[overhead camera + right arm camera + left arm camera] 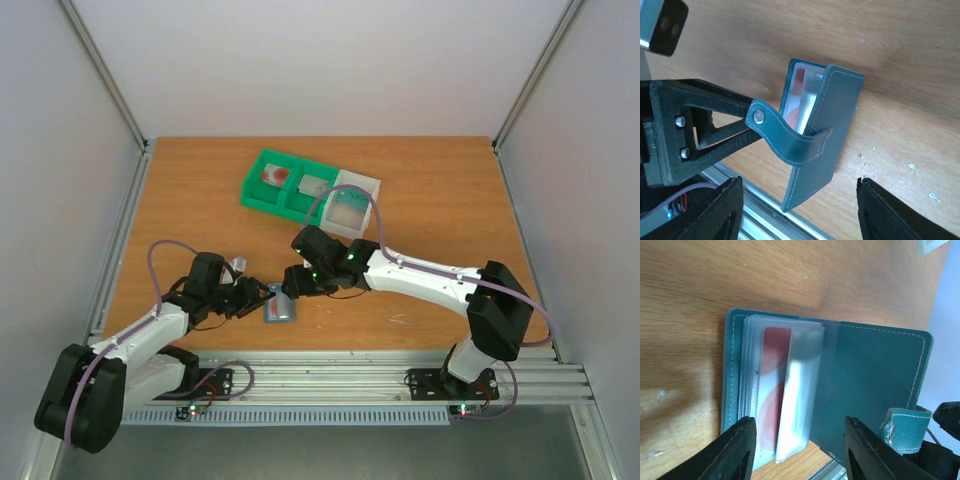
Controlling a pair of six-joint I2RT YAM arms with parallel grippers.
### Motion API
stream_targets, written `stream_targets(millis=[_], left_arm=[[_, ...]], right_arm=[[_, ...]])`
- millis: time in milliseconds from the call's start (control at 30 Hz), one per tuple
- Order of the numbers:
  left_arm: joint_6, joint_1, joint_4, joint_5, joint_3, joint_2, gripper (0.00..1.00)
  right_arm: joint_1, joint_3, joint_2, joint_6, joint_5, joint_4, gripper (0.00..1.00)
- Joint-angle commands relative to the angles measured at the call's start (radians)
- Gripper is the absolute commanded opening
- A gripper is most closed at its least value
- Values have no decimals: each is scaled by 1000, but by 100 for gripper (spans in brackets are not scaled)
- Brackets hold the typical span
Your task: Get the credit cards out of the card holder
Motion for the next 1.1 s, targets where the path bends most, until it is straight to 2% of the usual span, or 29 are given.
stream_targets(millis=[0, 167, 333, 667, 900, 1067], left_arm=[[-2, -4, 67, 20, 2, 16, 48], [-8, -5, 66, 23, 0, 8, 48], [-25, -3, 85, 49, 3, -5, 48], [-65, -3, 215, 81, 6, 47, 53], [-95, -4, 424, 143, -33, 190, 48], [-143, -4, 540, 171, -45, 246, 47]], right_arm=[[10, 50, 58, -11, 28, -31, 65], [10, 70, 113, -20, 58, -75, 66], [8, 42, 117, -34, 95, -91, 62], [8, -83, 57, -23, 148, -47, 38], [8, -199, -13, -39, 195, 27, 17], [7, -245, -33, -32, 180, 62, 11]])
